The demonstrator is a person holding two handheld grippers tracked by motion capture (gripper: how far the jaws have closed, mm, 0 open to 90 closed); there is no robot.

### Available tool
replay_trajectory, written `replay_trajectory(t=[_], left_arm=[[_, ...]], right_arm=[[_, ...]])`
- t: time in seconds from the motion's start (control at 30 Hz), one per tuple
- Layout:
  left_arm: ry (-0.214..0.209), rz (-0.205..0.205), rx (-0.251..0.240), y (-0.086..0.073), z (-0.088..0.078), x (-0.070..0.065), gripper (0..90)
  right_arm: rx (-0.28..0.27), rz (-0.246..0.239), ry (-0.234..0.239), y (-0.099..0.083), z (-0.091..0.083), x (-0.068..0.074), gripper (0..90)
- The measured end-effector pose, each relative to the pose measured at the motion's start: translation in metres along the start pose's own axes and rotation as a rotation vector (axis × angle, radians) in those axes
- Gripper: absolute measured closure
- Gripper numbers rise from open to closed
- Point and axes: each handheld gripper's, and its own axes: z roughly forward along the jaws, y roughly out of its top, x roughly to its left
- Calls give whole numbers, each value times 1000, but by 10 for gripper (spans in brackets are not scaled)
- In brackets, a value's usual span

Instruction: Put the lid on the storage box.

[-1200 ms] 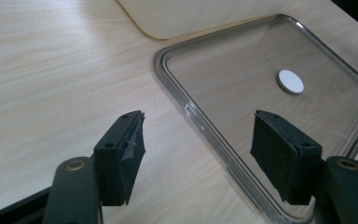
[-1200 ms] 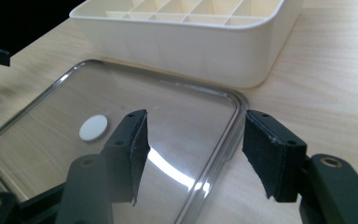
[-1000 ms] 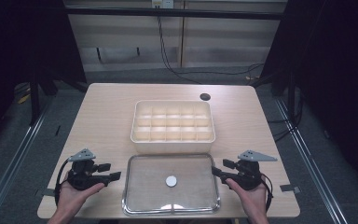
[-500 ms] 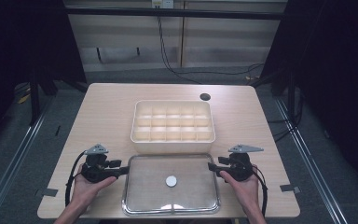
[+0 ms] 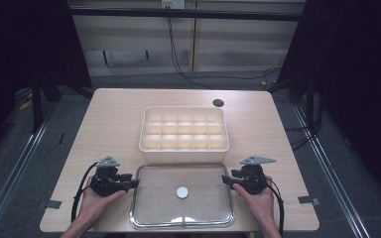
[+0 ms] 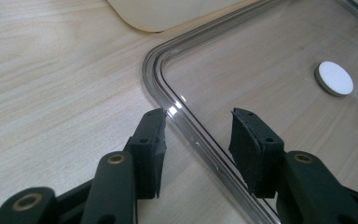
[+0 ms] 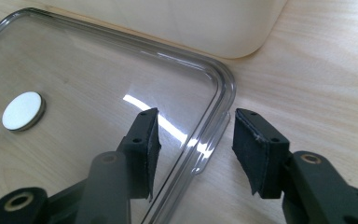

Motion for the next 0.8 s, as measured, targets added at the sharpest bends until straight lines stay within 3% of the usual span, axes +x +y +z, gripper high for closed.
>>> replay_trajectory(t=[0.2, 0.5, 0.8], left_arm=[[3, 13, 21, 2, 7, -5, 553], [8, 35, 38, 1, 8, -5, 604], [-9, 23, 30, 0, 8, -4, 650]], right_arm=[[6, 16, -13, -2, 4, 0, 488], [19, -14, -28, -3, 8, 0, 496], [30, -19, -47, -4, 11, 4, 505]])
